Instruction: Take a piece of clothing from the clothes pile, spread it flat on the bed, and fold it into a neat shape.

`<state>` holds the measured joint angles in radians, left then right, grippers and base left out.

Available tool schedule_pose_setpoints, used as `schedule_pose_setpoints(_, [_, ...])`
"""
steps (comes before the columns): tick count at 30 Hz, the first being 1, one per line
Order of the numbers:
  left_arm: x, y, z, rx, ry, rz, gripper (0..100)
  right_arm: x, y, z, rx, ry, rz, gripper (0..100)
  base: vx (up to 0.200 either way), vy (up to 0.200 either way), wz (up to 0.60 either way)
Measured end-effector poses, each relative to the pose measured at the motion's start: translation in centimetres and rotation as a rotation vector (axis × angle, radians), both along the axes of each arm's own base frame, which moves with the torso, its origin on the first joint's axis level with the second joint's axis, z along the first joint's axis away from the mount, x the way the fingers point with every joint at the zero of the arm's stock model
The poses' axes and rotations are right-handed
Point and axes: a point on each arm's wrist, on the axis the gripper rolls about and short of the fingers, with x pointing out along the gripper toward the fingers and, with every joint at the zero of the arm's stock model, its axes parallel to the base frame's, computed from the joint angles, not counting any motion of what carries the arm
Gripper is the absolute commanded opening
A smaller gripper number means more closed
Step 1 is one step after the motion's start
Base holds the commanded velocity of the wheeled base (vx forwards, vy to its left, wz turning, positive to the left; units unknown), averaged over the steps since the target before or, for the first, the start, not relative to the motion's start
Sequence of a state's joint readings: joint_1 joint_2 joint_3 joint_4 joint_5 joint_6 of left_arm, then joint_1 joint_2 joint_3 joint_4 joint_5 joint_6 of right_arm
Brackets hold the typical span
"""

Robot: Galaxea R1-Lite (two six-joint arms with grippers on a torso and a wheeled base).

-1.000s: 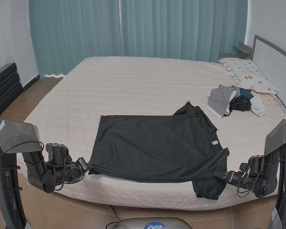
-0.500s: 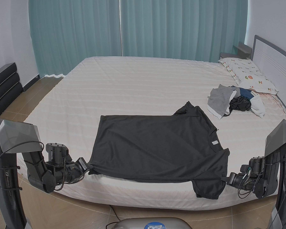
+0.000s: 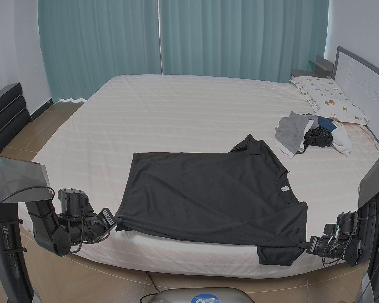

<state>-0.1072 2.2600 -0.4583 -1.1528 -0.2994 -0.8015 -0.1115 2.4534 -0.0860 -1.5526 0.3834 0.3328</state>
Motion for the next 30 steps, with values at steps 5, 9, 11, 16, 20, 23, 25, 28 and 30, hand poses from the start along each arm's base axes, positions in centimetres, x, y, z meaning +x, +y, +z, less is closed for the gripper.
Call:
schedule_pose_setpoints(5, [-0.6,0.0,0.5,0.048,-0.016,-0.037,0,-0.8,0.1,0.5,-0.013,0.01,0.014,0,0.0,0.0,0.0])
schedule_pose_setpoints(9, [-1.0,0.1,0.4,0.089,-0.02,-0.064,0,-1.3,0.2,1.0,-0.015,0.007,0.025,0,0.0,0.0,0.0])
schedule_pose_setpoints(11, [-1.3,0.1,0.3,0.109,-0.011,-0.079,0,-1.3,0.2,1.1,-0.021,0.002,0.035,0,0.0,0.0,0.0])
schedule_pose_setpoints(16, [-1.9,0.3,-0.3,0.19,0.034,-0.096,0,-1.4,0.2,1.3,-0.025,-0.001,0.04,0,0.0,0.0,0.0])
schedule_pose_setpoints(20, [-1.9,0.5,-0.3,0.245,0.043,-0.07,0,-1.8,0.2,1.1,-0.038,0.034,0.062,0,0.0,0.0,0.0])
schedule_pose_setpoints(23, [-1.9,0.5,-0.3,0.261,0.04,-0.067,0,-2.3,0.2,0.9,-0.064,0.073,0.101,0,0.0,0.0,0.0])
schedule_pose_setpoints(25, [-1.9,0.5,-0.3,0.27,0.038,-0.071,0,-2.4,0.2,0.9,-0.07,0.085,0.111,0,0.0,0.0,0.0])
schedule_pose_setpoints(28, [-2.1,0.5,-0.3,0.301,0.039,-0.083,0,-2.6,0.2,1.1,-0.079,0.095,0.125,0,0.0,0.0,0.0])
schedule_pose_setpoints(30, [-2.2,0.6,-0.4,0.328,0.041,-0.08,0,-2.7,0.2,1.2,-0.084,0.096,0.132,0,0.0,0.0,0.0])
